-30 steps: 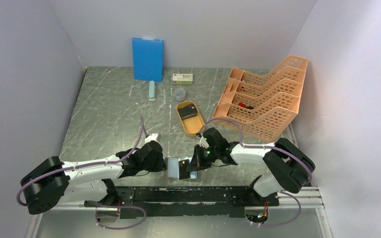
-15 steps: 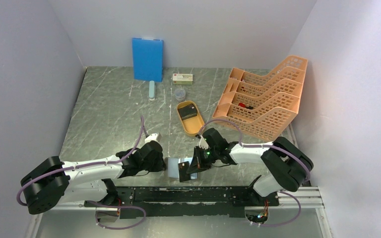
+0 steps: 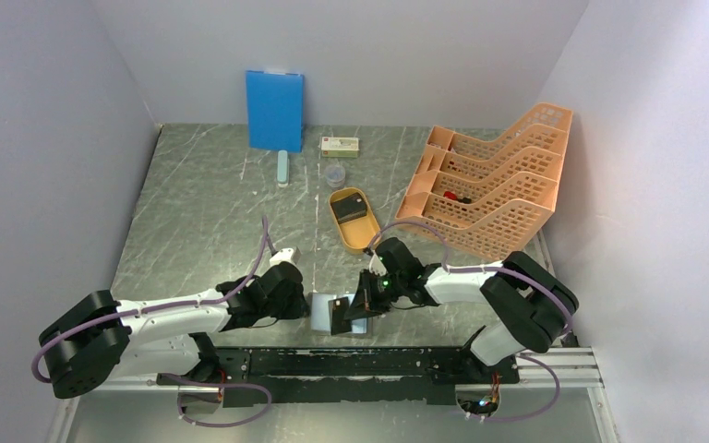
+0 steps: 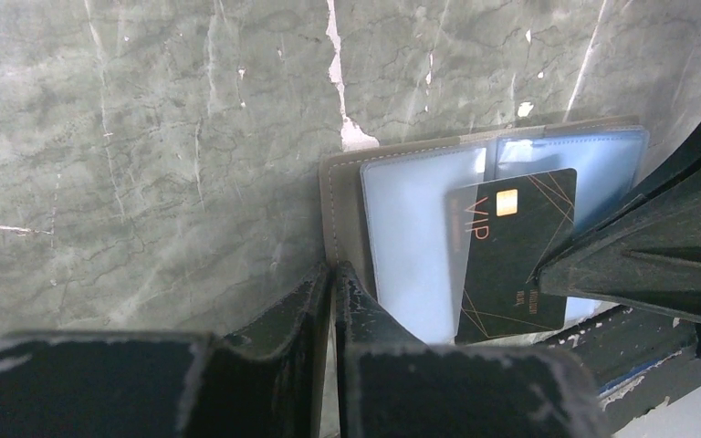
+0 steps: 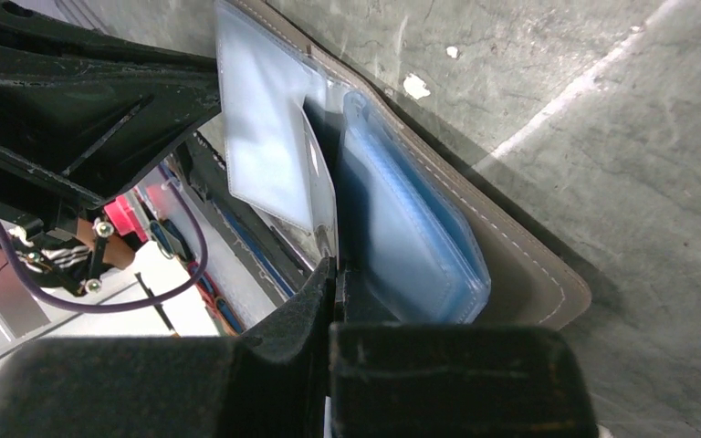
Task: Put the credit cards into the card holder
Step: Insert the credit card into the card holder.
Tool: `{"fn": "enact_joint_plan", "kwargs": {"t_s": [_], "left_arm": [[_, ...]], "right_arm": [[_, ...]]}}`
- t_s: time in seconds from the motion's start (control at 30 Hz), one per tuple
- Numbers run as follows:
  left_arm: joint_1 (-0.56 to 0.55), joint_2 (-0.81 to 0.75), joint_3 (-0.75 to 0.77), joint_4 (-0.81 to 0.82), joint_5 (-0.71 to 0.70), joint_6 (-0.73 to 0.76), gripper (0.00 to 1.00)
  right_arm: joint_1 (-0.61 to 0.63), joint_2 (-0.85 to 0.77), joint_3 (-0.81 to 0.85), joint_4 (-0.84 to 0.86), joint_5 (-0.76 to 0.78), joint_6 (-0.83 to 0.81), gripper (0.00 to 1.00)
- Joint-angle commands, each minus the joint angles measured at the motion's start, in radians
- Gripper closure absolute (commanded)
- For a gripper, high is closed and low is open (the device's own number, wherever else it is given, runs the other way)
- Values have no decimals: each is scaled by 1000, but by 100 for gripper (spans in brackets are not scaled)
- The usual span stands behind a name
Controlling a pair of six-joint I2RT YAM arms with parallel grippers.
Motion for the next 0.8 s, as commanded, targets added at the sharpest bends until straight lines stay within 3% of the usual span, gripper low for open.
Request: {"fn": "enact_joint_plan", "kwargs": {"t_s": [0.0,0.77], "left_arm": [[-2,21,-37,-22,0,3,89],[-2,18,-70,20,25,-20,92]], "right_arm": [[-7,-3,10,-13,90,5,100],[-4,0,-26,68,147,104,100]]}}
